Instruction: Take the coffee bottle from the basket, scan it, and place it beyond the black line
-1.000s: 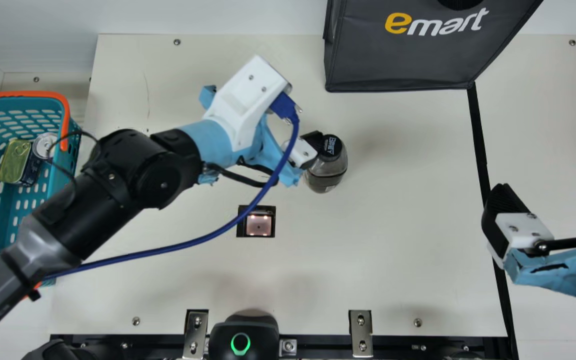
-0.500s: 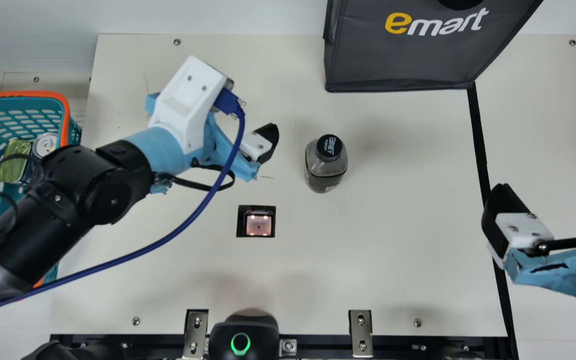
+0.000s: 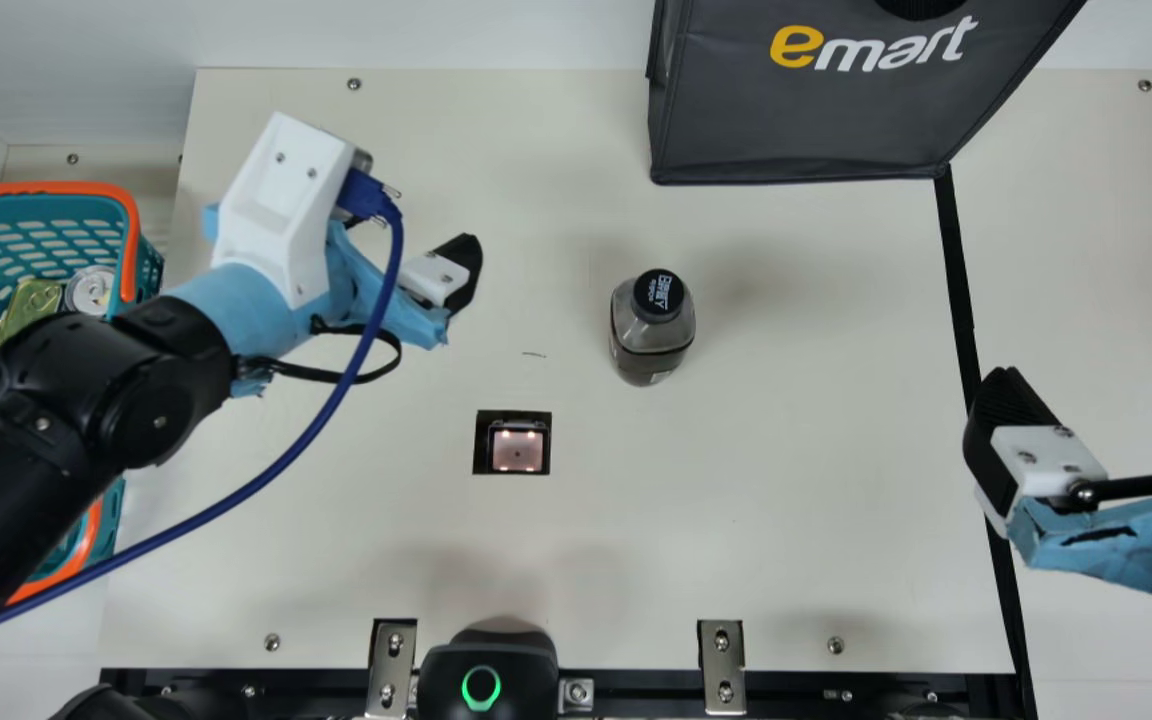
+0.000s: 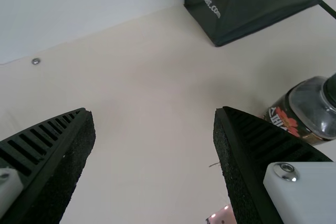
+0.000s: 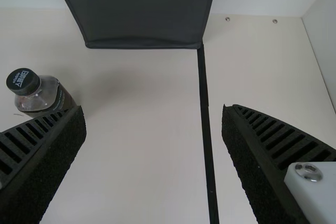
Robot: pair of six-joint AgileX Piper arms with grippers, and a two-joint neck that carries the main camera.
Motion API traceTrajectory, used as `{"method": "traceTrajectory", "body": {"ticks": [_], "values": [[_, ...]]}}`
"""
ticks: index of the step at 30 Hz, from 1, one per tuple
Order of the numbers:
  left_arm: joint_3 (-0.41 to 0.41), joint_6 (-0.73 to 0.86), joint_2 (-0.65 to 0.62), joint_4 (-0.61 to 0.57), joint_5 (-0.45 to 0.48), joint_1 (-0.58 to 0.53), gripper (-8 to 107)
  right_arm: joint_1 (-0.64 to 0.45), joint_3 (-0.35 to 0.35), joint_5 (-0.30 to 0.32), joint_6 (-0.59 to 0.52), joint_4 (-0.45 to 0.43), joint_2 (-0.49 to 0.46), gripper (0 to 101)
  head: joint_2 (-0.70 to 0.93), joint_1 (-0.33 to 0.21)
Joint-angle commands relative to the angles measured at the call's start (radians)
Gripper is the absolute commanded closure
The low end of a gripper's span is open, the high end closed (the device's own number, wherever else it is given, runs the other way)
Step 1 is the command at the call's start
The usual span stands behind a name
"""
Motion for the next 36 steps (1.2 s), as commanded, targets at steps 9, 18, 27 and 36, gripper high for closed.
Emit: {"method": "traceTrajectory", "body": {"ticks": [9,18,27,36], "values": [[0.023,-0.117,-0.046,0.080,0.016,0.072,9,0.000,0.000,0.000,0.000,0.000,0.000,10,0.002,-0.026],[0.040,-0.220,-0.086,0.155,0.043,0.133,9,0.000,0.000,0.000,0.000,0.000,0.000,10,0.002,-0.026],[0.049,-0.279,-0.121,0.217,0.072,0.188,9,0.000,0.000,0.000,0.000,0.000,0.000,10,0.002,-0.026],[0.057,-0.285,-0.152,0.257,0.096,0.243,9,0.000,0.000,0.000,0.000,0.000,0.000,10,0.002,-0.026]]}}
